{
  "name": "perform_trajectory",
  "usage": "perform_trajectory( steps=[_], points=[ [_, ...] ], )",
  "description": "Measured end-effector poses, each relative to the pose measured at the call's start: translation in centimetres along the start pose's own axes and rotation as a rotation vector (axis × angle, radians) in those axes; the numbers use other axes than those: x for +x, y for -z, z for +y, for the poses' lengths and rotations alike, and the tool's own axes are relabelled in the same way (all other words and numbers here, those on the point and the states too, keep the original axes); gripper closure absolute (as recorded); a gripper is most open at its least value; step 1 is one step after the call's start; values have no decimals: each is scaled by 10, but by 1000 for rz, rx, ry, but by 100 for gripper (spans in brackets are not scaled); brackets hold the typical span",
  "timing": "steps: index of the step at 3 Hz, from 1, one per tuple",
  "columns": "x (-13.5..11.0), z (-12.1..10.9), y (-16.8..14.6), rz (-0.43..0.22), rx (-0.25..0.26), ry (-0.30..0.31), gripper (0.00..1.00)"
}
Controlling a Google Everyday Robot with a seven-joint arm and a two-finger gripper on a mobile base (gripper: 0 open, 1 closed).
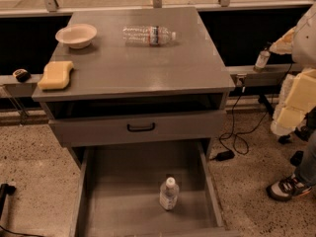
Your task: Pick blue plastic bottle from middle drawer and place on counter
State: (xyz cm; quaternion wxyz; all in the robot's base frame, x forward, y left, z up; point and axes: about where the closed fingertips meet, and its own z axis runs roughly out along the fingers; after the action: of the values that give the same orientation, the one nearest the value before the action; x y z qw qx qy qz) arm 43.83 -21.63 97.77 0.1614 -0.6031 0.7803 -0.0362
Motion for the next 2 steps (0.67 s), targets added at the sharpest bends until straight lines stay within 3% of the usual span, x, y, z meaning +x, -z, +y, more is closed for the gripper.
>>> perform_trajectory(
  steps=[1, 2],
  points=[
    [0, 0, 0, 0, 0, 0, 0],
    [-10, 8, -24, -50, -85, 25, 0]
  ],
)
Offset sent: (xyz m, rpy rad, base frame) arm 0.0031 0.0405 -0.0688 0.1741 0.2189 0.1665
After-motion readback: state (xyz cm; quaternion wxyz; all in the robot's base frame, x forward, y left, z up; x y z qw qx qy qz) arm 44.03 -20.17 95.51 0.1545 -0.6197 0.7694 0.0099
